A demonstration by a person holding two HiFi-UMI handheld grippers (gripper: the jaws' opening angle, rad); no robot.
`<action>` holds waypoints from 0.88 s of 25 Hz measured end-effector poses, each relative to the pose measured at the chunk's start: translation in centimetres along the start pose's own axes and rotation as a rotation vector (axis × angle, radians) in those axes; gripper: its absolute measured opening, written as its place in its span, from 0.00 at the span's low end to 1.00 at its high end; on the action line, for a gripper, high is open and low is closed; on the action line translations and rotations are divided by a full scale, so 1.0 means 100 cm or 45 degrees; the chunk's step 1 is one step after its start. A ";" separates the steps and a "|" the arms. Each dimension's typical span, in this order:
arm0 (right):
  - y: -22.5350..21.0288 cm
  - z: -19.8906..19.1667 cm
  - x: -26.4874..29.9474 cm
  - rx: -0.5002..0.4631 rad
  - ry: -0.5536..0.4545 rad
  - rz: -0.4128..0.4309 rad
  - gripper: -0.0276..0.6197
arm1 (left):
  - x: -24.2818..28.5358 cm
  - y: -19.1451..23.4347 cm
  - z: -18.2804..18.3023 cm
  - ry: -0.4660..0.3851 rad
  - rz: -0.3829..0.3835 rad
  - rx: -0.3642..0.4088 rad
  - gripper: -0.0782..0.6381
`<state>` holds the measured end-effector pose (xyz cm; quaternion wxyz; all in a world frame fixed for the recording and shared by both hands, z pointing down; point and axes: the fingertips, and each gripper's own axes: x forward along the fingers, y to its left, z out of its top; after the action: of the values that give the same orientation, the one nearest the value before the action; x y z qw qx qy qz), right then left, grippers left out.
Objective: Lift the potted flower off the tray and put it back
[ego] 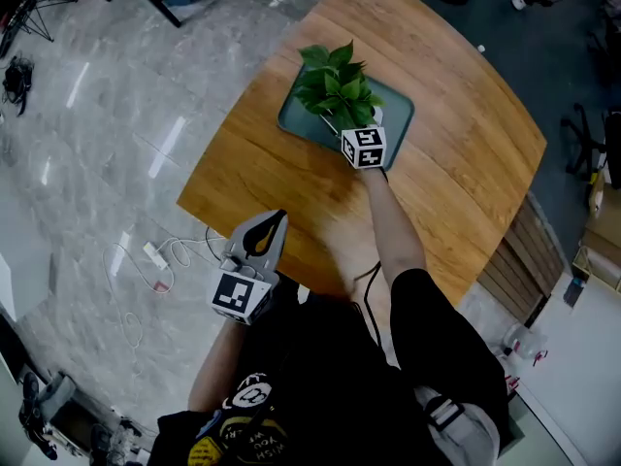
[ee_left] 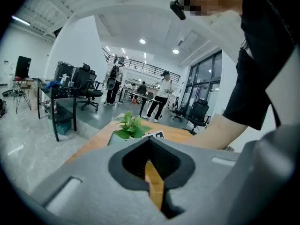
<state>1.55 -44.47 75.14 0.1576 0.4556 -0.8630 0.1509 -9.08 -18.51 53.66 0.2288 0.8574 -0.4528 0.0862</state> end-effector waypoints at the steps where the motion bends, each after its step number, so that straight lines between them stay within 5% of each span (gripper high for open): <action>1: 0.001 -0.001 0.000 0.000 0.013 0.016 0.88 | 0.003 0.001 0.003 -0.002 0.001 -0.007 0.10; 7: 0.006 -0.013 -0.027 0.017 0.100 0.095 0.88 | 0.000 -0.011 0.003 0.012 -0.014 0.025 0.10; 11: 0.008 -0.024 -0.082 0.108 0.134 0.034 0.86 | -0.009 -0.020 0.001 0.003 0.003 0.030 0.10; 15: 0.043 0.020 -0.176 0.299 -0.021 0.089 0.65 | -0.016 -0.023 0.011 -0.026 0.047 0.048 0.10; 19: 0.086 0.087 -0.277 0.274 -0.206 0.086 0.44 | -0.021 -0.033 0.035 -0.082 0.052 0.033 0.10; 22: 0.100 0.107 -0.338 0.133 -0.189 -0.091 0.05 | -0.022 -0.059 0.060 -0.140 0.006 0.083 0.10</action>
<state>9.79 -18.42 50.48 0.0745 0.5038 -0.8464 0.1556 -5.88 -16.83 45.69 0.1755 0.8668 -0.4635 0.0542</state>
